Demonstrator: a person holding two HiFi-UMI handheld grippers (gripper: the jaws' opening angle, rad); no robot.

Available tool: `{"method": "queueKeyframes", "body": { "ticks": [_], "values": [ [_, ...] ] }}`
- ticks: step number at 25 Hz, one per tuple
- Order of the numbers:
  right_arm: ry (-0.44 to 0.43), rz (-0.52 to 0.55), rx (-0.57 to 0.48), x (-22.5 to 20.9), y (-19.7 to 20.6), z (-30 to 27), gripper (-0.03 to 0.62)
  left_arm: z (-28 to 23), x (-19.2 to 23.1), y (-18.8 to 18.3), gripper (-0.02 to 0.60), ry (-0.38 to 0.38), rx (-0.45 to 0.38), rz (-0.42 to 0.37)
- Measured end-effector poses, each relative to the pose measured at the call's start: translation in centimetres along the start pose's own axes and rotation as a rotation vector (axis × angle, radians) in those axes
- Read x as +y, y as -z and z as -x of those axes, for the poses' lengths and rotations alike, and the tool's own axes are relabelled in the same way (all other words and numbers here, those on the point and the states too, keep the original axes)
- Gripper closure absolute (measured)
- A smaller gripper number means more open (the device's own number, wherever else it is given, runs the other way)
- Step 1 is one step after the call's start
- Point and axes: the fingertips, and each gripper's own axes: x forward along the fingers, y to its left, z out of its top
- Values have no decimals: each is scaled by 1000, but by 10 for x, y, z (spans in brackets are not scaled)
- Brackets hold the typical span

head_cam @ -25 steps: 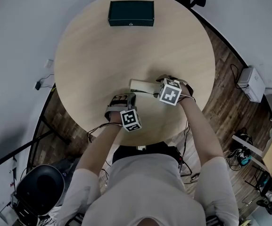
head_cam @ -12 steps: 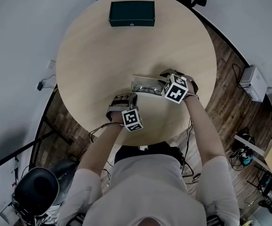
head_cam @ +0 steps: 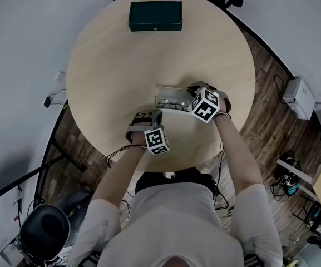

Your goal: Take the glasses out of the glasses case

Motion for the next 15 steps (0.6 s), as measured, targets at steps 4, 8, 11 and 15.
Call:
{"method": "queueKeyframes", "body": {
  "ticks": [4,8,11,15],
  "values": [
    [15,-36,-29,-1,-2,6,576,-1,-1,1,573,-1,0,2],
    [33,-88,-74,-5,-6,17,576,1,2,2,572,-5,1,1],
    [48,-115,-109,-4,-7,25,577,-1,1,3,572,-16,4,-8],
    [73,-165,-184,-1,-12,37,582,1,2,1,574,-3,-10,11]
  ]
}}
